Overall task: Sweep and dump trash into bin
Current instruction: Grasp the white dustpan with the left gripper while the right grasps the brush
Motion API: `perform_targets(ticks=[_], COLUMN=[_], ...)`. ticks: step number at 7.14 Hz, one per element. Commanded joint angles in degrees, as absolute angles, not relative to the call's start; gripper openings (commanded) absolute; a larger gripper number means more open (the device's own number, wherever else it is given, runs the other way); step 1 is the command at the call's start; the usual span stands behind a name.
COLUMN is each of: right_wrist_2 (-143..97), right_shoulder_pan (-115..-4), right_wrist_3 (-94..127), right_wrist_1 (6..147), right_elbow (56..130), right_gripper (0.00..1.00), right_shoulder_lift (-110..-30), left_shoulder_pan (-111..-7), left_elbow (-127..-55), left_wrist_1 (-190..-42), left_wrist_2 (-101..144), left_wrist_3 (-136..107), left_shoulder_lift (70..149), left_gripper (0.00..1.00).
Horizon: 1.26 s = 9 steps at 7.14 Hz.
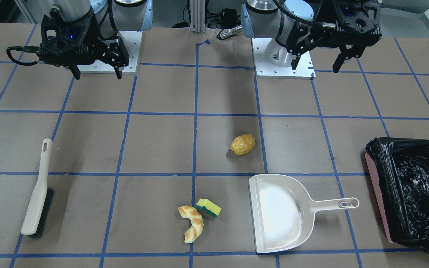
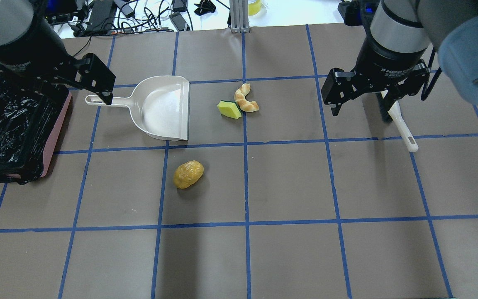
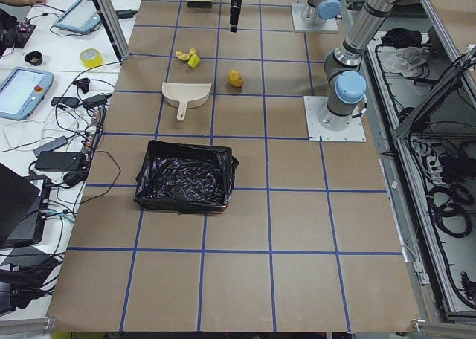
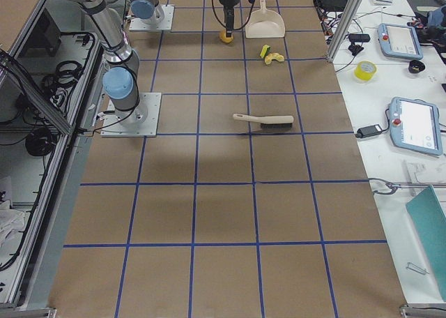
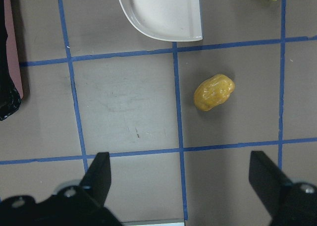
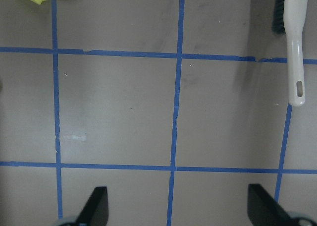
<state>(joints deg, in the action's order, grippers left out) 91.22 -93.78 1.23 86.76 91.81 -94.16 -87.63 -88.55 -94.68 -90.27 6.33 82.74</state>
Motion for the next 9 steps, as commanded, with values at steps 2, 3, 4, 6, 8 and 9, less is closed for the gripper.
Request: perform_targets(ticks=[2, 3, 4, 6, 8, 9], right_wrist_2=[91.2, 91.7, 91.1, 91.6, 91.7, 91.5], right_shoulder_pan=[-93.6, -93.0, -88.7, -81.1, -77.5, -73.7], right_wrist_3=[0.7, 0.5, 0.2, -7.1, -10.6, -13.5], right_wrist_1=[87.4, 87.8, 88.0, 93.3, 98.8, 99.3], right_elbow=[92.0, 92.3, 92.3, 93.1, 93.3, 94.3], right_gripper=[1.0, 1.0, 1.0, 1.0, 1.0, 1.0], right_shoulder_lift=[-93.9, -93.7, -92.7, -88.3, -84.8, -83.1], left_shoulder_pan=[-87.6, -87.6, -87.3, -86.7, -84.0, -79.8], left_elbow=[-88.9, -88.9, -89.0, -92.3, -92.3, -92.2], left_wrist_1=[-94.7, -94.0, -94.0, -86.6, -79.7, -77.4], left_wrist_2=[-90.3, -90.2, -90.3, -88.1, -87.7, -84.2], left_wrist_3=[6.3, 6.6, 7.5, 14.5, 31.5, 44.9], left_shoulder_lift=[82.4, 82.6, 82.9, 88.3, 94.3, 96.7], left_gripper=[1.0, 1.0, 1.0, 1.0, 1.0, 1.0])
